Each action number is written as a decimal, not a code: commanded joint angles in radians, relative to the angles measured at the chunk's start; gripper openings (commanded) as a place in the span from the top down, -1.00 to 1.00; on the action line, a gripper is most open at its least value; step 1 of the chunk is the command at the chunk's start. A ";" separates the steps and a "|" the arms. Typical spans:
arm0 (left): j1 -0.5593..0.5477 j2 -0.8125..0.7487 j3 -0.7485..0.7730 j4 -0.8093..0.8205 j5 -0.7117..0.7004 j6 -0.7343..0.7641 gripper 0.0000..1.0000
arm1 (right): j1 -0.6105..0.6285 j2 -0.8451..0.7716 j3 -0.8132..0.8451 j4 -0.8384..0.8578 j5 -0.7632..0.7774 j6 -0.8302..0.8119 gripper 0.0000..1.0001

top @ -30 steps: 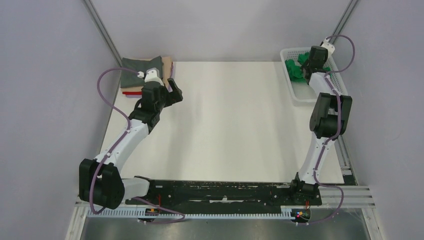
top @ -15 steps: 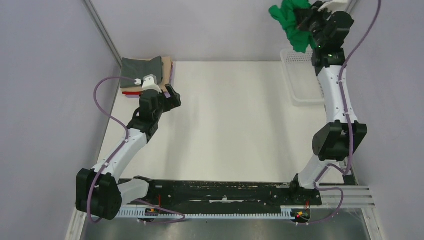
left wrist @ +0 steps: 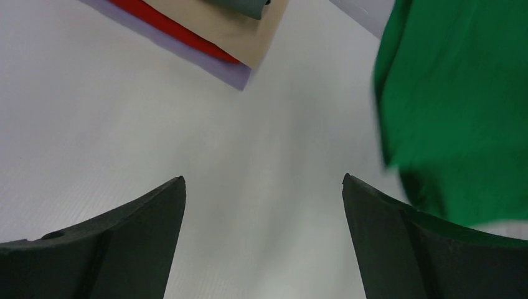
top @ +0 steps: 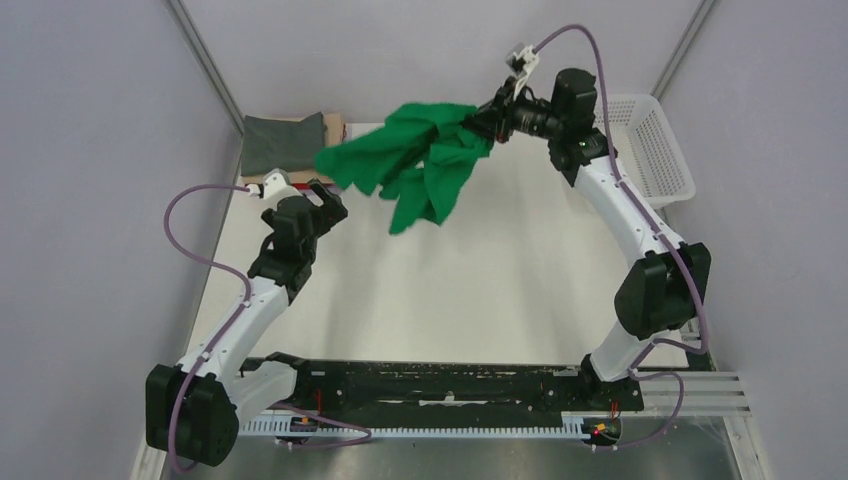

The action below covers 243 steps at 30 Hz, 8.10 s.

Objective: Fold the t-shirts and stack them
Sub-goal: Move the tshirt to the center of the board, then flatten out the tshirt

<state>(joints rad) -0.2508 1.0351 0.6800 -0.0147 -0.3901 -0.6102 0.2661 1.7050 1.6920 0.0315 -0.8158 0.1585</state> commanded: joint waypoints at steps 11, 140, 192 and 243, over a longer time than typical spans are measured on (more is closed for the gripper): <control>0.002 0.092 0.057 -0.246 0.027 -0.155 -0.99 | -0.203 -0.083 -0.550 -0.126 0.599 -0.150 -0.96; -0.010 0.734 0.401 -0.301 0.525 -0.058 -0.99 | 0.016 -0.222 -1.052 0.167 0.758 -0.057 -0.96; 0.022 0.576 0.202 -0.629 0.227 -0.328 -0.11 | -0.078 -0.315 -0.961 0.292 0.902 -0.018 -0.96; 0.020 0.419 0.188 -0.539 0.266 -0.172 0.96 | 0.221 -0.579 -1.127 -0.646 1.044 0.199 -0.43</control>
<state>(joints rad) -0.2287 1.4891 0.8680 -0.5697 -0.1200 -0.8017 0.4854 1.1576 0.5583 -0.5716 0.2230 0.3374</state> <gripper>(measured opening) 0.044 0.718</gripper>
